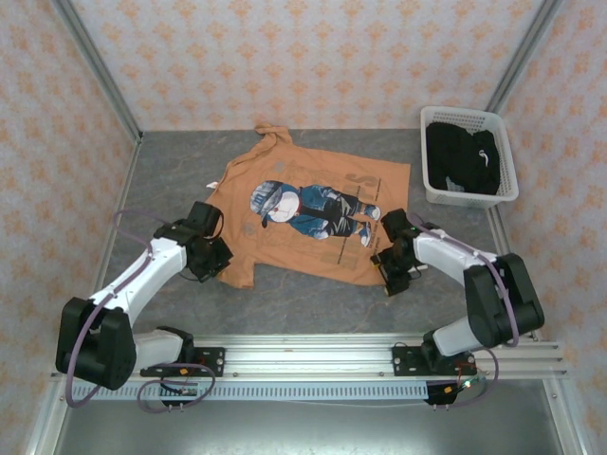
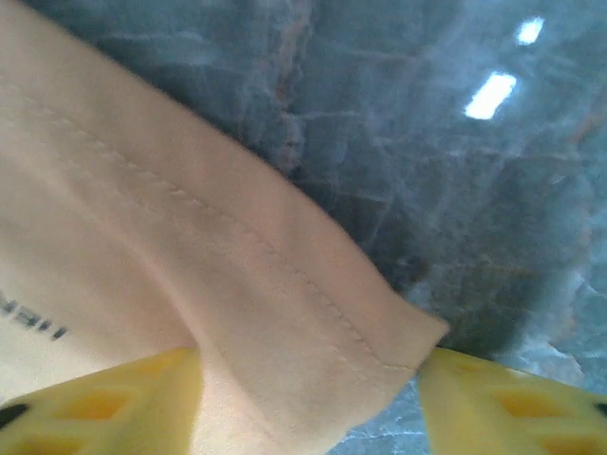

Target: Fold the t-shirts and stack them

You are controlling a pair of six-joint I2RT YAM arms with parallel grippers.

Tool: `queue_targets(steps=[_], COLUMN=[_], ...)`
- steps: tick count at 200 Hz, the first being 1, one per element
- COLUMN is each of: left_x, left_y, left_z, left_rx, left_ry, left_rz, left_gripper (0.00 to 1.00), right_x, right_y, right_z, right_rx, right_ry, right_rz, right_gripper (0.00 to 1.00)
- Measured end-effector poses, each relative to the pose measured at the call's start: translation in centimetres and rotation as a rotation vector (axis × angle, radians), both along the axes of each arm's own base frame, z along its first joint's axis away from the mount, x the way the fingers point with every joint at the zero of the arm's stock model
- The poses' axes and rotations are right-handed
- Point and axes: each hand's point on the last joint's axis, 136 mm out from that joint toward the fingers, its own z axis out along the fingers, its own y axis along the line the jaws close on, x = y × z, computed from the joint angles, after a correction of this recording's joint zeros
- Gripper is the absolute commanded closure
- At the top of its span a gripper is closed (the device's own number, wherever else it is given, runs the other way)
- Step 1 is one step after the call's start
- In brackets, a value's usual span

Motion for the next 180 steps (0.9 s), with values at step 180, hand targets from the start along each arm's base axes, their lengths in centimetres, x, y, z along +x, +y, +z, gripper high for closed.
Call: queue_targets(steps=[180], left_x=[2.9], left_y=[5.1], left_z=[31.4], left_rx=[0.091], left_ry=[-0.928], left_rz=[0.187], left_gripper=[1.00], right_x=[14.2], right_y=[0.8], right_z=[32.2], right_rx=[-0.180], right_ry=[-1.024], right_rz=[0.403], right_gripper=[1.00])
